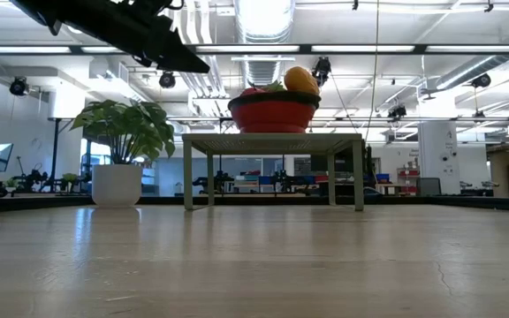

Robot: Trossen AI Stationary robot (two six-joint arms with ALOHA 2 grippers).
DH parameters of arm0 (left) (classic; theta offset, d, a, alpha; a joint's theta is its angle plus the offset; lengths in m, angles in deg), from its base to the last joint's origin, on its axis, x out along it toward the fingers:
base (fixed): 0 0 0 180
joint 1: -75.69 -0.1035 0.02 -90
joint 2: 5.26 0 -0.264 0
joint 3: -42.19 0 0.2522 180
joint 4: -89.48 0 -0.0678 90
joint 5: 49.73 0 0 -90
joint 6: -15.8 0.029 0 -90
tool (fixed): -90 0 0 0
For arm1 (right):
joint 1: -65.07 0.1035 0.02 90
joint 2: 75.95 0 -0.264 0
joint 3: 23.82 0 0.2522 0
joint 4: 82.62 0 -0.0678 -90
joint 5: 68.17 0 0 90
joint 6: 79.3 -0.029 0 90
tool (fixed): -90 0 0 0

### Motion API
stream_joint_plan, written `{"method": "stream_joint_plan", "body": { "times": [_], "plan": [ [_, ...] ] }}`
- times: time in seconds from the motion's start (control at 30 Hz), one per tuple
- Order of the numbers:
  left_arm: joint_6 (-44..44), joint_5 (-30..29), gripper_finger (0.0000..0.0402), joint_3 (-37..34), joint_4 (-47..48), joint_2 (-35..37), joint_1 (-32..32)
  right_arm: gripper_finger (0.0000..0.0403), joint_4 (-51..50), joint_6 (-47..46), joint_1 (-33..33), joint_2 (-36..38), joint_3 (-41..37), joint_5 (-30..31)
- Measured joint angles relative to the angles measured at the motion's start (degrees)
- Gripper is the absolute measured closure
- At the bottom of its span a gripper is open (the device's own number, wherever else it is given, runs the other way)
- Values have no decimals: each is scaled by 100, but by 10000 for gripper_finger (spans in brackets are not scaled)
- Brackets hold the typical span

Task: Pick & Place Fruit
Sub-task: Put the yellow table knife on the shelf

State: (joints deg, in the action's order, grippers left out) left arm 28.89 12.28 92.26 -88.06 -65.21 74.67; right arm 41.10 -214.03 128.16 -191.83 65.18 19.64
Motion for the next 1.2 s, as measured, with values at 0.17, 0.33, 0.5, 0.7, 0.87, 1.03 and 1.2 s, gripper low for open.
{"method": "stream_joint_plan", "body": {
  "times": [0.17,0.33,0.5,0.7,0.87,1.03,1.2],
  "plan": [
    [-1,0,179,0,34,0,-2,274,-42,-38,-70,92,-15,-126],
    [-1,0,179,0,31,0,-2,325,-265,16,-127,235,-26,-98],
    [-1,0,179,0,34,0,-2,336,-814,206,-313,339,-57,-43],
    [-1,0,179,0,80,0,-2,335,-1460,585,-624,632,-57,-83],
    [0,0,179,0,84,0,-2,335,-2262,807,-818,1085,-55,-63],
    [-1,0,179,0,88,0,-2,333,-3040,1032,-1021,1653,-55,217],
    [-1,0,179,0,90,0,-1,333,-3611,1457,-1372,2267,-51,736]
  ]
}}
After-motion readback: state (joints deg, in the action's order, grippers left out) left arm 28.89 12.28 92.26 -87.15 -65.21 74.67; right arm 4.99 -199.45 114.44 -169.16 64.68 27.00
